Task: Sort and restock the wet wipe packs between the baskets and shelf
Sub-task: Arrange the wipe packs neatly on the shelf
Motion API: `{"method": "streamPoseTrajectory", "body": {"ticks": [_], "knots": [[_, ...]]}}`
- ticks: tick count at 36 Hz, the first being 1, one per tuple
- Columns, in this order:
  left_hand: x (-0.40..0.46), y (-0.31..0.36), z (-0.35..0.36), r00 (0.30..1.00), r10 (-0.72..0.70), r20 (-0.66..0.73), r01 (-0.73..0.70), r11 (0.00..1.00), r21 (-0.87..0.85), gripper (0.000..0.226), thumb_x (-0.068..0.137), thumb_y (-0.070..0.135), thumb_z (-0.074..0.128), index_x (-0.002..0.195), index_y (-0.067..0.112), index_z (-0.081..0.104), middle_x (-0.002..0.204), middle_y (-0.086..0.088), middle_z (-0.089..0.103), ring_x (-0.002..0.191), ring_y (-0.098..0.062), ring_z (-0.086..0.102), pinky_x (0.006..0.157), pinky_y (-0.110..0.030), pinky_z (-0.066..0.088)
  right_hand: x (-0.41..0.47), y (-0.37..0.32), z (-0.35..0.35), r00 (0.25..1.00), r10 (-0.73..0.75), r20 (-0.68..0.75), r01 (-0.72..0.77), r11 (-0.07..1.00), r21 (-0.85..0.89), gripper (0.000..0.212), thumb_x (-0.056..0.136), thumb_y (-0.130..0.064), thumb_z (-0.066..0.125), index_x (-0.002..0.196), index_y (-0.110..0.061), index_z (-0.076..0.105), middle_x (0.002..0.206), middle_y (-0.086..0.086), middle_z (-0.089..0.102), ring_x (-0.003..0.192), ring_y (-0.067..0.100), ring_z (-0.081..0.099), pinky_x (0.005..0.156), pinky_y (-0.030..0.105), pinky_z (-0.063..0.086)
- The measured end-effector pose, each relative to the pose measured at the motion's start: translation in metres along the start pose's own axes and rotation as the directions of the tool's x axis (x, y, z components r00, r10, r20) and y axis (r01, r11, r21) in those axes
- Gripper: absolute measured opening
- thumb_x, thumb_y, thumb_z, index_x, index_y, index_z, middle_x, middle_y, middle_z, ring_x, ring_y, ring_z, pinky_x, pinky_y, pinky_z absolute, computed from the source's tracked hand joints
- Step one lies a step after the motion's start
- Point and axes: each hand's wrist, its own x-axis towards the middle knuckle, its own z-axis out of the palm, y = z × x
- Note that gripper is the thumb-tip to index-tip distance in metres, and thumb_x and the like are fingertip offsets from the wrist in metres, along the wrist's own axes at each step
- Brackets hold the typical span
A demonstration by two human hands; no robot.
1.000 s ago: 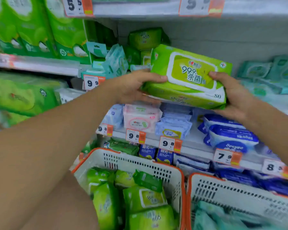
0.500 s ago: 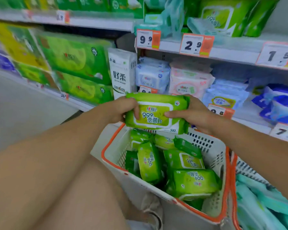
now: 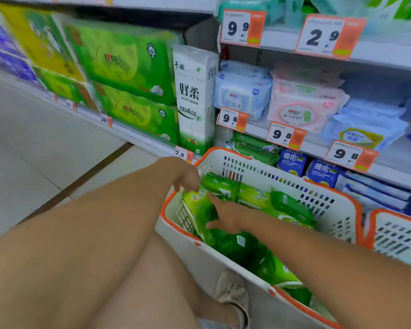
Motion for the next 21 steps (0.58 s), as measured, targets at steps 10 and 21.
{"method": "streamPoseTrajectory", "body": {"ticks": [10, 21], "knots": [[-0.003, 0.044, -0.013, 0.993, 0.114, -0.016, -0.115, 0.992, -0.048, 0.043, 0.105, 0.037, 0.034, 0.143, 0.019, 0.041, 0.131, -0.001, 0.057, 0.111, -0.023, 0.063, 0.090, -0.045, 0.056, -0.055, 0.013, -0.055, 0.998, -0.058, -0.001, 0.058, 0.994, 0.090, 0.072, 0.101, -0.032, 0.054, 0.160, -0.025, 0.013, 0.131, 0.012, 0.063, 0.101, 0.025, 0.064, 0.094, 0.040, 0.054], [-0.079, 0.110, -0.148, 0.581, 0.042, -0.813, -0.677, 0.580, -0.453, 0.023, 0.094, 0.029, 0.064, 0.106, 0.009, 0.068, 0.107, -0.019, 0.067, 0.087, -0.030, 0.066, 0.068, -0.033, 0.052, -0.205, 0.046, -0.271, 0.702, 0.105, -0.704, 0.237, 0.898, 0.370, 0.013, 0.089, -0.004, 0.070, 0.101, -0.003, 0.066, 0.068, 0.007, 0.064, 0.061, 0.021, 0.060, 0.054, 0.029, 0.051]]}}
